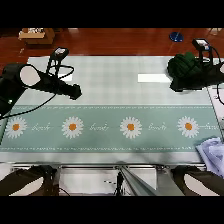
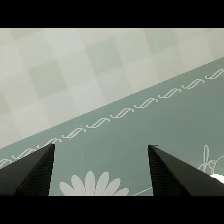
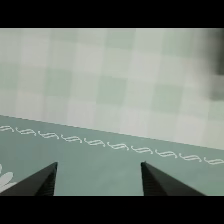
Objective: Fold the shirts.
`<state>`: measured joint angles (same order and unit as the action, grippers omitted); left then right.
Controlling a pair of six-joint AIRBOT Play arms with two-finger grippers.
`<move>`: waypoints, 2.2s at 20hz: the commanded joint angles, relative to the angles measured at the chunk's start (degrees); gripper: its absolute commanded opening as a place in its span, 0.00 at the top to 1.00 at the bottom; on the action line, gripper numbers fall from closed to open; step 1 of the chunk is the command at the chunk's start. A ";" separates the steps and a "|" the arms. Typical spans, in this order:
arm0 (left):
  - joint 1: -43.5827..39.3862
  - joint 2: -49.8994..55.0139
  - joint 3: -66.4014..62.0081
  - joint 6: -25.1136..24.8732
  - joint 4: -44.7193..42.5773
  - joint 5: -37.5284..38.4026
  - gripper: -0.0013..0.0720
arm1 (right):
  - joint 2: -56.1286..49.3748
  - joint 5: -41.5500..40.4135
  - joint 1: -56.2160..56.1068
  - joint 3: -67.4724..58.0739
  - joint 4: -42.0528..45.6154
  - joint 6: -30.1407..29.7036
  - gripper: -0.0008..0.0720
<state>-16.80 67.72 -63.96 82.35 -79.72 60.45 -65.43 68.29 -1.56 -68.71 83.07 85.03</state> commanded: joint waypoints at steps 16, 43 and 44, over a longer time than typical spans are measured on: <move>0.00 0.04 -0.04 0.00 -0.02 0.00 0.01 | 0.00 -1.92 -0.04 -0.02 -0.52 0.02 0.18; -0.13 1.18 -4.96 -0.11 17.68 -7.37 0.01 | -44.28 -39.32 12.04 -17.18 22.45 15.26 0.21; -0.11 1.18 -4.96 -0.94 17.64 -7.37 0.01 | -44.50 -38.25 12.04 -17.18 22.21 15.15 0.31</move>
<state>-16.91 68.95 -68.77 82.32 -64.16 53.12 -107.09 27.00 10.37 -85.23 107.66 100.18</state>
